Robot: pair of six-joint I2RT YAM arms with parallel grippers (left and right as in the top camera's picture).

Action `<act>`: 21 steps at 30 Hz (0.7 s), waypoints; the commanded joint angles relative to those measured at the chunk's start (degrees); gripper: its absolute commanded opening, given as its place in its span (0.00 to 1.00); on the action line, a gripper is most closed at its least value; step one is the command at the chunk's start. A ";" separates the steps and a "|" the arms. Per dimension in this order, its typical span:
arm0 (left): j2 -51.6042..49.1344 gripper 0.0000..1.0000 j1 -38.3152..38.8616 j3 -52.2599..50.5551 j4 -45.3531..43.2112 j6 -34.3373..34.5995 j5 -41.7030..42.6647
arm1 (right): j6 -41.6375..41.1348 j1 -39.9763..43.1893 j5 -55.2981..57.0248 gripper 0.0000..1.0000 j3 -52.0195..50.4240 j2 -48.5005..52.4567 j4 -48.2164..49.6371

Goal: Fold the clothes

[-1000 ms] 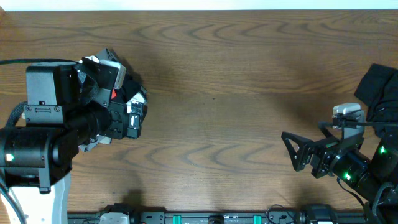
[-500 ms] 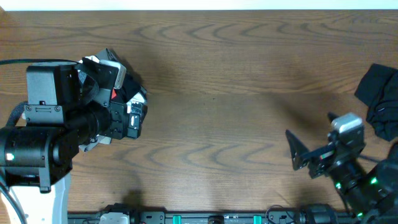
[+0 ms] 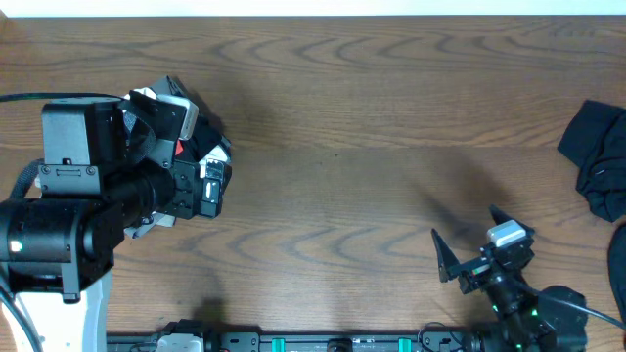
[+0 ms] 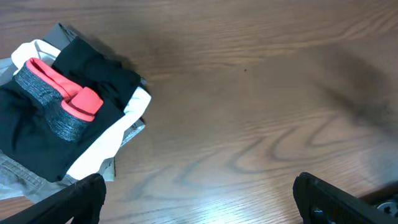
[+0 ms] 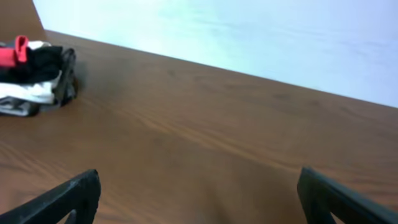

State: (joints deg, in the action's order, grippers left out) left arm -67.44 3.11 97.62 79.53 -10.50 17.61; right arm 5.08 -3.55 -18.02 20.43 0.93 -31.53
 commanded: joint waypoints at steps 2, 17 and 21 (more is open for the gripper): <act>-0.17 0.98 0.20 -0.26 0.15 0.31 -0.20 | 0.74 0.26 -0.68 0.99 -4.76 -0.61 3.76; -0.17 0.98 0.20 -0.26 0.15 0.31 -0.20 | 0.76 0.26 -4.92 0.99 -16.70 -0.61 20.17; -0.17 0.98 0.20 -0.26 0.15 0.31 -0.20 | 0.76 0.26 -4.92 0.99 -16.72 -0.59 20.20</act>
State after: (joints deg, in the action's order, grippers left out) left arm -67.44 3.11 97.62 79.53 -10.50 17.61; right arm 5.17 -3.55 -22.09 4.19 0.67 -11.53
